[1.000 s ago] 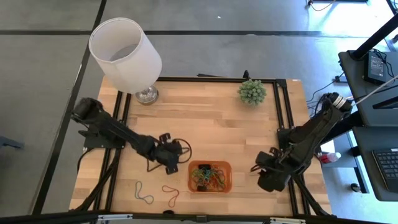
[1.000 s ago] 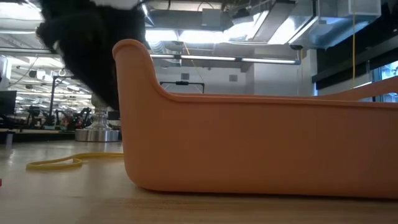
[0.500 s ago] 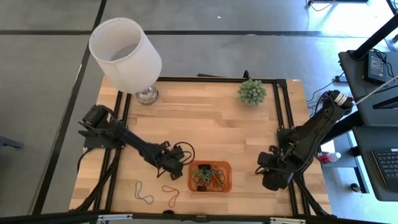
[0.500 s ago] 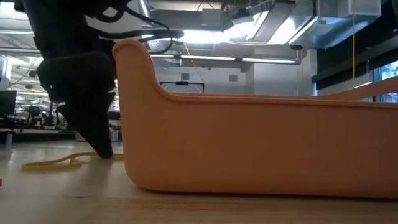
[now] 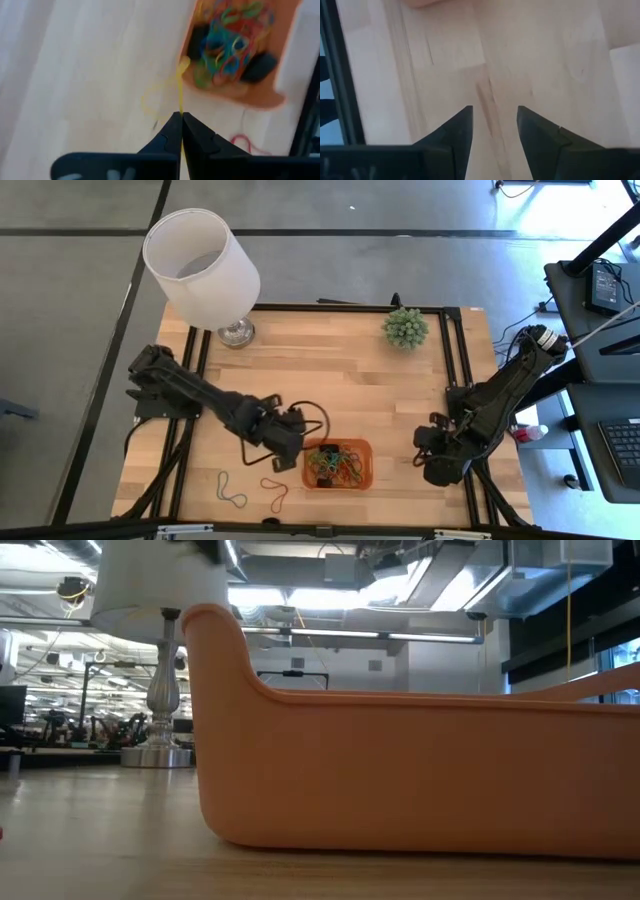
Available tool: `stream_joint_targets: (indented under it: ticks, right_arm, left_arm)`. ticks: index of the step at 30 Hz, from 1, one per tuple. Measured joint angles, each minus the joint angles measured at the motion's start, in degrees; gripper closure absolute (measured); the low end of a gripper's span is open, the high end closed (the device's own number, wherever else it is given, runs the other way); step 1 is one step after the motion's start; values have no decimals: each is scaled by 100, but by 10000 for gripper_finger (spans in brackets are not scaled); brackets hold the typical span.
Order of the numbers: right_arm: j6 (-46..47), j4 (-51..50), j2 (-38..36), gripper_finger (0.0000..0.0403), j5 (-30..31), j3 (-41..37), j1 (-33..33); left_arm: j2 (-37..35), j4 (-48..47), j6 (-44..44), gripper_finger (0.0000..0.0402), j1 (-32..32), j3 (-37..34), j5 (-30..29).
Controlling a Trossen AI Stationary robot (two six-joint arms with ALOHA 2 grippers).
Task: Pick and place rubber bands into bin
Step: Put the yellow rubber band into the orange bin
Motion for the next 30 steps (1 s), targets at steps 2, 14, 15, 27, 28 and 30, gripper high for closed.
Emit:
stream_joint_targets:
  ticks: [2,14,15,27,28,30]
  right_arm:
    - [-80,8,0,247,91,1,0]
    - [-218,39,2,247,114,-1,0]
    - [-218,46,2,247,129,-1,0]
    - [-362,88,2,247,264,-1,-4]
    - [-358,104,2,247,269,-1,-10]
    - [-332,69,2,249,341,-1,-33]
  left_arm:
    - [256,-191,254,399,100,611,-61]
    - [2471,-288,1885,399,449,3550,44]
    - [2609,-294,1901,399,477,3596,115]
    - [3401,-348,1669,390,716,3596,684]
    - [3401,-348,1667,384,718,3596,730]
    - [3401,-346,1631,370,722,3596,792]
